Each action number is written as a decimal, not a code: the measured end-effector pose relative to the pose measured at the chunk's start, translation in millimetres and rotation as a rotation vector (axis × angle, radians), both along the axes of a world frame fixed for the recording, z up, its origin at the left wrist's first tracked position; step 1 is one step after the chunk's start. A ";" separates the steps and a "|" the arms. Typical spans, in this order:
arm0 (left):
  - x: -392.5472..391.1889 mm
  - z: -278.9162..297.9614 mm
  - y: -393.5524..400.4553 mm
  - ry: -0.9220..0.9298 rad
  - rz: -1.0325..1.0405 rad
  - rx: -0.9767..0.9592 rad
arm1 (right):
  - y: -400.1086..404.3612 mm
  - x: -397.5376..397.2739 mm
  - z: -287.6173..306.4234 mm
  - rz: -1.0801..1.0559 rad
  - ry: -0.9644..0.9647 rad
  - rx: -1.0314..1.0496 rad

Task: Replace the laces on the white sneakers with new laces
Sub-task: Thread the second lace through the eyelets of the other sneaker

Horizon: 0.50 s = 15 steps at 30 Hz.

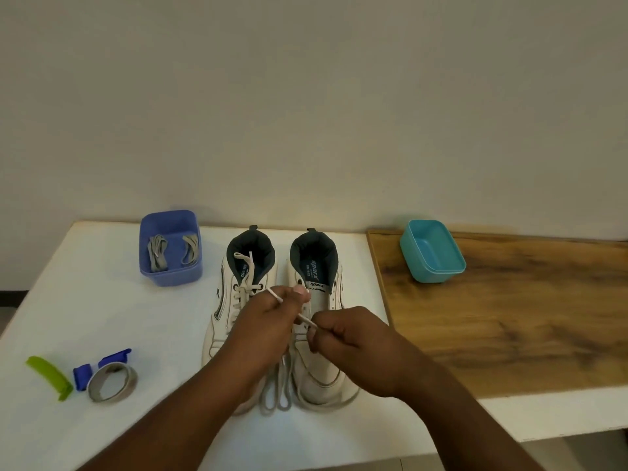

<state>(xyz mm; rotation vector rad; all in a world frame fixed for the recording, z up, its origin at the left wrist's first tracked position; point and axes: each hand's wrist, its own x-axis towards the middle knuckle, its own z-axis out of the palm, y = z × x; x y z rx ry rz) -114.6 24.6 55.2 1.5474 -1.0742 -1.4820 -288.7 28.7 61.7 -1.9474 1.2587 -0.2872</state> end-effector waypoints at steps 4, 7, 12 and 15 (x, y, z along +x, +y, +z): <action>-0.8 -4.9 -0.2 0.064 0.009 0.058 | -7.1 -5.6 2.0 -0.084 0.033 -0.052; -1.5 0.0 -0.9 0.207 0.086 0.048 | -9.8 -9.4 9.3 -0.187 -0.112 0.021; 11.1 -4.0 -12.3 0.227 0.430 -0.041 | -6.4 -24.5 34.8 -0.135 -0.375 0.636; 16.9 -6.6 -18.3 0.286 0.573 -0.060 | -8.4 -25.5 42.7 -0.304 -0.729 0.582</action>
